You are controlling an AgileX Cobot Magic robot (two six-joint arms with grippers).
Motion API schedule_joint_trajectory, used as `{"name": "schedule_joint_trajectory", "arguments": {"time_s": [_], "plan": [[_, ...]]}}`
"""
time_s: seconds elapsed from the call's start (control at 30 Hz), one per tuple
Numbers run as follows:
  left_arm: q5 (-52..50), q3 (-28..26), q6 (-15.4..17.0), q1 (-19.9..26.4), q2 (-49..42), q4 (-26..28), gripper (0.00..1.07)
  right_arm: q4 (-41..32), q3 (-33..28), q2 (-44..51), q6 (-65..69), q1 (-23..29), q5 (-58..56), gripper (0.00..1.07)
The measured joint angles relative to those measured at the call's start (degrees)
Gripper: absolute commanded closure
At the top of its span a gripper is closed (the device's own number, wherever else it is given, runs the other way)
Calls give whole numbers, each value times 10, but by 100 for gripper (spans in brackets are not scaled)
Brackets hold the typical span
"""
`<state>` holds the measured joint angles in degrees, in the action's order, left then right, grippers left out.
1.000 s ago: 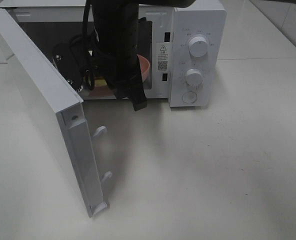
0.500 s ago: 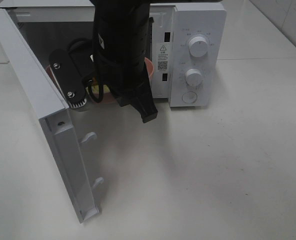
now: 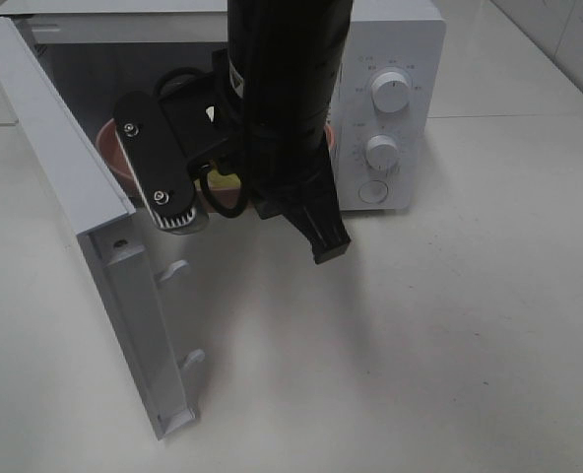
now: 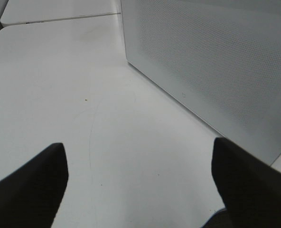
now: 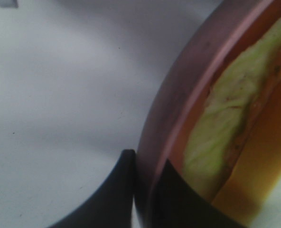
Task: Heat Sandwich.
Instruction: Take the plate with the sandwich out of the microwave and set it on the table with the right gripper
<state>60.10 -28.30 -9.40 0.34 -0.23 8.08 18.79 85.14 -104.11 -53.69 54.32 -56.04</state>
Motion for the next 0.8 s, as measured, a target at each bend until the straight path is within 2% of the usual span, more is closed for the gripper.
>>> {"name": "schedule_joint_trajectory", "arguments": {"time_s": [0.13,0.27,0.8], "plan": [[0,0,0,0,0,0,30,5,-34,30,20,3,7,107],[0,0,0,0,0,0,30,8,-94,77,38,13,15,107],[0,0,0,0,0,0,30,30,-219,194,103,48,24,107]]}}
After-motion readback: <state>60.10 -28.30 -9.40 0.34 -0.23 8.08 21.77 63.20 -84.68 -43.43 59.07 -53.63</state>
